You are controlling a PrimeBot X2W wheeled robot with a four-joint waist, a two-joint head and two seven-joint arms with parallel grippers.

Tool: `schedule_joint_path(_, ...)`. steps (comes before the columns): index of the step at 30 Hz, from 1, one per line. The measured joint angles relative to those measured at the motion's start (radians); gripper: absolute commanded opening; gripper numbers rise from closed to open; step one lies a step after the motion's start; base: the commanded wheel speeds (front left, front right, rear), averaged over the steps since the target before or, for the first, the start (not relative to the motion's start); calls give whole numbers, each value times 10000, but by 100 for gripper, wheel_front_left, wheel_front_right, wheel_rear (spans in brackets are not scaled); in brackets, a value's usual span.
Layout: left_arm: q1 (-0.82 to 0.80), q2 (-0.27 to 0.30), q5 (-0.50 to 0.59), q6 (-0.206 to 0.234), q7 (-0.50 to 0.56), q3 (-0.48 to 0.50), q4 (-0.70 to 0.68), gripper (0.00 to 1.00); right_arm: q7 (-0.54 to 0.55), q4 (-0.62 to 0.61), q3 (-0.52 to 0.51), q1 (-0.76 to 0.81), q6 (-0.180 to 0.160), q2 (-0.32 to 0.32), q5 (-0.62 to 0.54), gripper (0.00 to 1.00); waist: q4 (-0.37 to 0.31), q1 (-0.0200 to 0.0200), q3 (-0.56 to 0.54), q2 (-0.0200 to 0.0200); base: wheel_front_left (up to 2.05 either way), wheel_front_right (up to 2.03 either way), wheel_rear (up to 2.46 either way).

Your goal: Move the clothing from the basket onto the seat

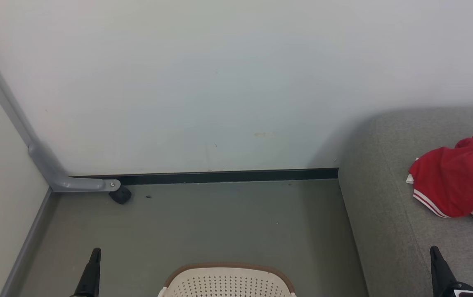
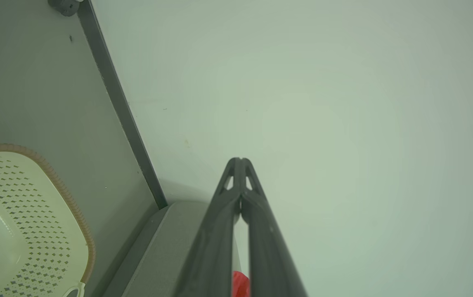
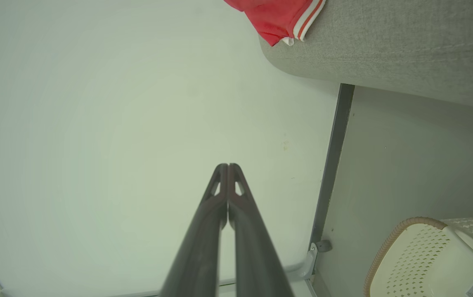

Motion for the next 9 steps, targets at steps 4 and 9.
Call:
schedule_joint_path(4, 0, 0, 0, 0, 0, 0, 0, 0, 0, 0, 0, 0, 0, 0, 0, 0, 0, 0, 1, 0, 0, 0, 0)
schedule_joint_path(9, 0, 0, 2, 0, 0, 0, -2, 0, 0, 0, 0, 0, 0, 0, 0, 0, 0, 0, 1, 0, 0, 0, 0)
